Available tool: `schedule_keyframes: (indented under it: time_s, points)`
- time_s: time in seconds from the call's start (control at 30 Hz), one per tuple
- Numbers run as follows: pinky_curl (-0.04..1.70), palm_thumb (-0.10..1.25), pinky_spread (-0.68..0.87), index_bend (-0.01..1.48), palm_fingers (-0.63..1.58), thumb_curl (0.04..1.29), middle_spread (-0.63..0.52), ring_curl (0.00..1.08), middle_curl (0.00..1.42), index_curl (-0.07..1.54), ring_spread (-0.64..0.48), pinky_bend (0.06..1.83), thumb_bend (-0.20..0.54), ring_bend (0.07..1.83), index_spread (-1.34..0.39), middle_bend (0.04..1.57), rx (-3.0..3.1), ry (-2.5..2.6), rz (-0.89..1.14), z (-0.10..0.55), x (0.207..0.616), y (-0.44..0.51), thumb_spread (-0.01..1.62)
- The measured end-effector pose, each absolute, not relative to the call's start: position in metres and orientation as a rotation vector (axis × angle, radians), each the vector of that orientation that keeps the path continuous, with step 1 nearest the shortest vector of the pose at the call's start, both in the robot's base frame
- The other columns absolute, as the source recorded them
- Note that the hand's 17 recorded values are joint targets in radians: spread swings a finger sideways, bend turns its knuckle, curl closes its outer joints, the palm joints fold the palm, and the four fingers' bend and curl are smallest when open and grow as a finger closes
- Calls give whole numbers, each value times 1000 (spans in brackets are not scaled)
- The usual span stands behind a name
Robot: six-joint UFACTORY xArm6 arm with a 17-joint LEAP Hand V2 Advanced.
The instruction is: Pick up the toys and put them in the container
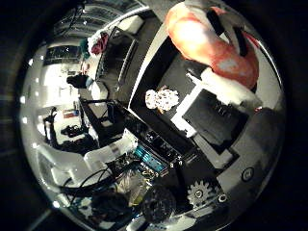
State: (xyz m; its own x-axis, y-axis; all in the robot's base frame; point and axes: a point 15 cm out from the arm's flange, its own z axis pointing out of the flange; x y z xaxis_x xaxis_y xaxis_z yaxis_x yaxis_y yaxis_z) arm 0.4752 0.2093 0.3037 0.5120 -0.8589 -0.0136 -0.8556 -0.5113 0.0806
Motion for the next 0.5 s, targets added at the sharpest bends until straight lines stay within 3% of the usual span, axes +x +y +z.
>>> schedule_keyframes:
  time_s: [0.07,0.1,0.2,0.5]
  points:
    - [292,958,-125,311,23,622,-251,454,615,668,-184,805,-26,553,-548,399,2663,-1504,-102,293,475,209,831]
    - [275,939,39,275,-9,602,-164,406,558,611,-81,819,-30,479,-553,311,2654,-1495,-112,288,475,209,870]
    - [241,903,313,125,-64,558,-10,322,451,447,115,804,-32,381,-533,180,2634,-1450,-137,271,475,206,911]
    - [221,876,446,143,-42,495,60,288,355,262,201,724,-26,340,-485,193,2588,-1434,-182,262,478,173,927]
